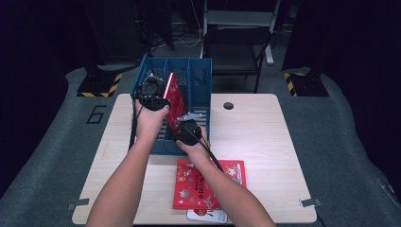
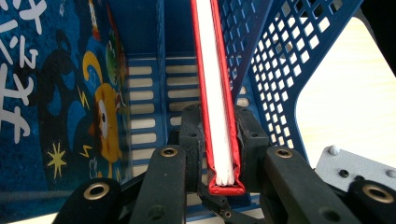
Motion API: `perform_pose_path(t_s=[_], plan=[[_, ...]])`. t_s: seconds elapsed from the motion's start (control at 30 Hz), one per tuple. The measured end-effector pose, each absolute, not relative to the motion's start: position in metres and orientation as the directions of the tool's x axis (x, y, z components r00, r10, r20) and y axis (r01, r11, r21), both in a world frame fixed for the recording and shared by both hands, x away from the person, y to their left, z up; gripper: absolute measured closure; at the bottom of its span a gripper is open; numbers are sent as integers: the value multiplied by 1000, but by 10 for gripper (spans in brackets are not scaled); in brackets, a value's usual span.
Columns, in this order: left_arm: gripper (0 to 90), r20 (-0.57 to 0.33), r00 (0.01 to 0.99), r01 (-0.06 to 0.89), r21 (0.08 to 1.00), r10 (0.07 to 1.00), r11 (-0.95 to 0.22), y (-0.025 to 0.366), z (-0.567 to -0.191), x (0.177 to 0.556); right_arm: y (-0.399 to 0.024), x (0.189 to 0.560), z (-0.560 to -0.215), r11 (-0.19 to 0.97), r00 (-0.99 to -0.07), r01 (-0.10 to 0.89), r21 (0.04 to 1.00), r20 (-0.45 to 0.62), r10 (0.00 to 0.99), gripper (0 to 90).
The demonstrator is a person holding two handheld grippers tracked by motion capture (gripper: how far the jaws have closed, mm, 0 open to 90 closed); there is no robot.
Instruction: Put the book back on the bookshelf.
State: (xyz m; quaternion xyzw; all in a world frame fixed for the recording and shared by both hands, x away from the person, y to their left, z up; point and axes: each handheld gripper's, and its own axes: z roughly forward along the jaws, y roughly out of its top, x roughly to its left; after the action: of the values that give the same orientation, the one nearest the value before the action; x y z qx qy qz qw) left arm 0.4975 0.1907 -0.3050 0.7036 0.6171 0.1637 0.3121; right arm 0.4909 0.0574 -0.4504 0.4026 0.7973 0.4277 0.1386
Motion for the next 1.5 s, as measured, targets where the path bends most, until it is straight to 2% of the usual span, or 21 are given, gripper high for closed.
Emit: perform_pose_path(t_s=[0.63, 0.93, 1.17, 1.5], plan=[[767, -162, 226, 747, 662, 961, -64, 197, -301, 480, 55, 492, -451, 320, -643, 487, 813, 85, 761, 522], [790, -190, 197, 746, 666, 962, -21, 197, -301, 480, 55, 489, -452, 317, -644, 484, 815, 86, 761, 521], [795, -196, 181, 755, 656, 964, -8, 200, -300, 482, 57, 486, -450, 331, -650, 480, 812, 76, 756, 574], [797, -214, 161, 768, 640, 963, 14, 203, -299, 485, 57, 486, -450, 334, -652, 473, 815, 69, 755, 579]])
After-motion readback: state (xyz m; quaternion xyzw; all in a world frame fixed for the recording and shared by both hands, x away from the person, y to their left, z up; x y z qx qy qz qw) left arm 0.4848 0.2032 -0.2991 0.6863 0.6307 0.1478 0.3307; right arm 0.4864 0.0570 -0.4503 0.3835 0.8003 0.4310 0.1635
